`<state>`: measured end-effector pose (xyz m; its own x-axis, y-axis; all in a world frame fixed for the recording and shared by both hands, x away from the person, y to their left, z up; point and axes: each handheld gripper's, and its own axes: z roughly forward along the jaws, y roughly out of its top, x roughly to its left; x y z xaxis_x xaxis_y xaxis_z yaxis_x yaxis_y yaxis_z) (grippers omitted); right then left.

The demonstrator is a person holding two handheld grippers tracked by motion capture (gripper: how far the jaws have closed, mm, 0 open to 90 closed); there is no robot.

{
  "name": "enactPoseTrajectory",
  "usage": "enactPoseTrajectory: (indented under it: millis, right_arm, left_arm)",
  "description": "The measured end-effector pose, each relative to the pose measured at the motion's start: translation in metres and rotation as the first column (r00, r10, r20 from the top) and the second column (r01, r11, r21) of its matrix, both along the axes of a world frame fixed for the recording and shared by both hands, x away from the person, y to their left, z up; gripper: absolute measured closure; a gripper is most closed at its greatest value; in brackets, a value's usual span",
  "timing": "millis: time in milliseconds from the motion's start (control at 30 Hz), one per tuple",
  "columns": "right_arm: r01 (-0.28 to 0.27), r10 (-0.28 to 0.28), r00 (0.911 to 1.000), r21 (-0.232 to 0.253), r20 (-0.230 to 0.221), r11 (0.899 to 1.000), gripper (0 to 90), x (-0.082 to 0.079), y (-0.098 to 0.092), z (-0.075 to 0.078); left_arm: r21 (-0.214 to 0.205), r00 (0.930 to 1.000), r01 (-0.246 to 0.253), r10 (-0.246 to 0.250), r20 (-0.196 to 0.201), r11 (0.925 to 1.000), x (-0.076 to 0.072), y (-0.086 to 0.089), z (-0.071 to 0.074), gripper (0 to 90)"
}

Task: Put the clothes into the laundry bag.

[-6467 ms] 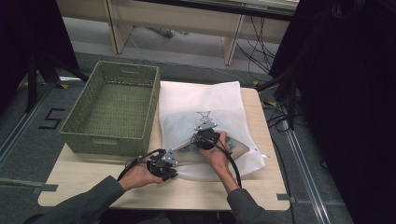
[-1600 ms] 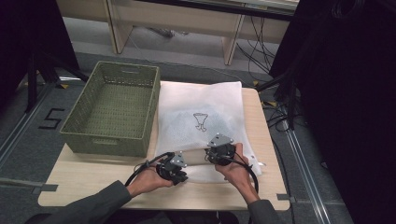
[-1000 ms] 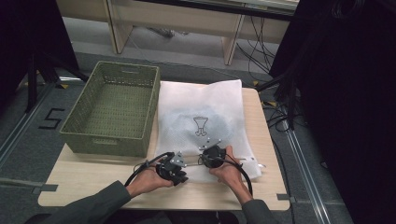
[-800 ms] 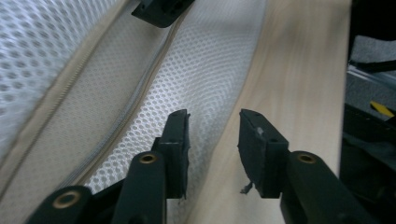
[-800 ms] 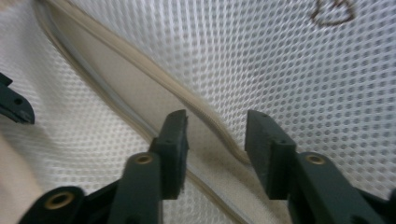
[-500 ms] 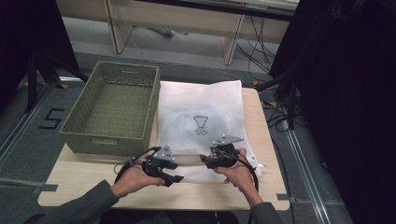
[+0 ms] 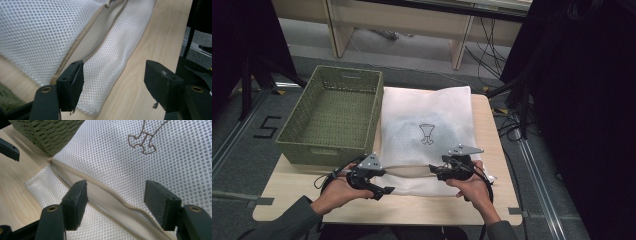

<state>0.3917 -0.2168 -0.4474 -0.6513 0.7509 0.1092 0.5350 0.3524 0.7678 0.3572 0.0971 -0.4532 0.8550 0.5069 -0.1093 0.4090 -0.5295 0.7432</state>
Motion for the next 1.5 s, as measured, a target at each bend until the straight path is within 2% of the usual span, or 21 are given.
enactPoseTrajectory:
  millis: [67,200,267,400,433,467,500,533,600,700,733,800,867,900,933,967,1133,1267,1300,1333,1500]
  right_arm:
    - [0.004,-0.004,1.0000,-0.003,0.005,1.000,35.1,-0.001,-0.002,-0.001]
    - [0.006,-0.006,1.0000,0.001,0.001,1.000,33.6,-0.002,-0.006,-0.003]
    - [0.026,-0.026,0.9994,0.004,-0.023,1.000,32.7,-0.004,-0.007,-0.002]
    - [0.030,-0.030,0.9994,0.002,-0.017,1.000,31.2,-0.008,-0.009,-0.003]
    - [0.024,-0.024,0.9997,-0.004,-0.010,1.000,30.9,-0.009,-0.010,-0.003]
    - [0.031,-0.031,0.9993,0.018,-0.021,0.999,30.5,-0.013,-0.009,-0.004]
    - [0.040,-0.039,0.9989,0.015,-0.025,0.999,30.3,-0.015,-0.010,-0.003]
    - [0.027,-0.027,0.9996,0.005,-0.002,1.000,30.1,-0.015,-0.013,-0.003]
    - [0.040,-0.040,0.9991,0.011,-0.013,0.999,29.8,-0.020,-0.016,-0.002]
    - [0.050,-0.050,0.9986,0.025,0.015,0.998,29.1,-0.023,-0.020,-0.004]
    - [0.054,-0.054,0.9985,0.027,-0.007,0.998,29.0,-0.027,-0.021,-0.004]
    - [0.052,-0.053,0.9986,0.026,0.011,0.998,28.6,-0.029,-0.024,-0.005]
    - [0.069,-0.069,0.9975,0.028,-0.018,0.997,27.9,-0.036,-0.025,-0.004]
    - [0.053,-0.053,0.9985,0.024,0.010,0.998,27.6,-0.036,-0.027,-0.005]
    - [0.071,-0.070,0.9973,0.034,-0.022,0.997,27.6,-0.040,-0.026,-0.004]
    - [0.070,-0.070,0.9975,0.046,-0.011,0.996,27.5,-0.041,-0.027,-0.005]
    - [0.064,-0.063,0.9980,0.012,-0.005,0.998,26.9,-0.048,-0.032,-0.006]
    - [0.061,-0.061,0.9981,0.004,0.009,0.998,26.5,-0.053,-0.034,-0.008]
    - [0.076,-0.076,0.9965,0.011,-0.036,0.997,26.4,-0.057,-0.032,-0.006]
    - [0.062,-0.062,0.9981,0.002,0.000,0.998,26.4,-0.057,-0.034,-0.007]
    - [0.051,-0.051,0.9987,-0.006,-0.006,0.999,26.2,-0.061,-0.034,-0.008]
  left_arm:
    - [-0.005,1.0000,-0.002,0.002,0.005,1.0000,0.000,0.002,-0.001,30.3]
    - [0.027,0.9998,-0.015,0.015,0.016,0.9995,-0.001,0.009,-0.001,29.1]
    - [0.014,0.9996,-0.024,0.024,0.014,0.9996,-0.003,0.013,-0.002,28.9]
    - [0.008,0.9989,-0.044,0.044,0.015,0.9990,-0.004,0.020,-0.002,27.3]
    - [-0.011,0.9981,-0.061,0.061,0.011,0.9981,-0.004,0.021,-0.002,26.9]
    - [0.010,0.9983,-0.053,0.053,0.023,0.9986,-0.004,0.023,-0.001,26.3]
    - [0.003,0.9982,-0.055,0.054,0.024,0.9985,-0.004,0.024,-0.001,25.8]
    - [-0.009,0.9978,-0.061,0.062,0.022,0.9981,-0.005,0.025,-0.002,25.1]
    - [0.009,0.9983,-0.053,0.053,0.025,0.9985,-0.005,0.028,-0.003,23.3]
    - [0.017,0.9986,-0.050,0.049,0.018,0.9986,-0.006,0.030,-0.005,22.5]
    - [0.020,0.9982,-0.056,0.056,0.023,0.9982,-0.007,0.030,-0.006,21.5]
    - [0.030,0.9984,-0.047,0.046,0.034,0.9984,-0.007,0.031,-0.006,20.4]
    - [0.028,0.9979,-0.058,0.057,0.031,0.9979,-0.009,0.033,-0.007,18.8]
    - [0.022,0.9978,-0.058,0.057,0.033,0.9981,-0.009,0.033,-0.007,17.9]
    - [0.022,0.9977,-0.061,0.060,0.031,0.9979,-0.010,0.034,-0.007,17.9]
    - [0.022,0.9974,-0.065,0.064,0.031,0.9977,-0.010,0.035,-0.008,17.9]
    - [0.037,0.9980,-0.063,0.063,0.009,0.9973,-0.015,0.036,-0.013,17.6]
    - [0.049,0.9993,-0.033,0.032,0.021,0.9983,-0.018,0.036,-0.014,17.6]
    - [0.044,0.9990,-0.044,0.043,0.012,0.9981,-0.020,0.035,-0.014,17.7]
    - [0.045,0.9990,-0.043,0.043,0.015,0.9980,-0.020,0.035,-0.014,17.6]
    - [0.049,0.9991,-0.032,0.030,0.031,0.9983,-0.019,0.034,-0.014,17.6]
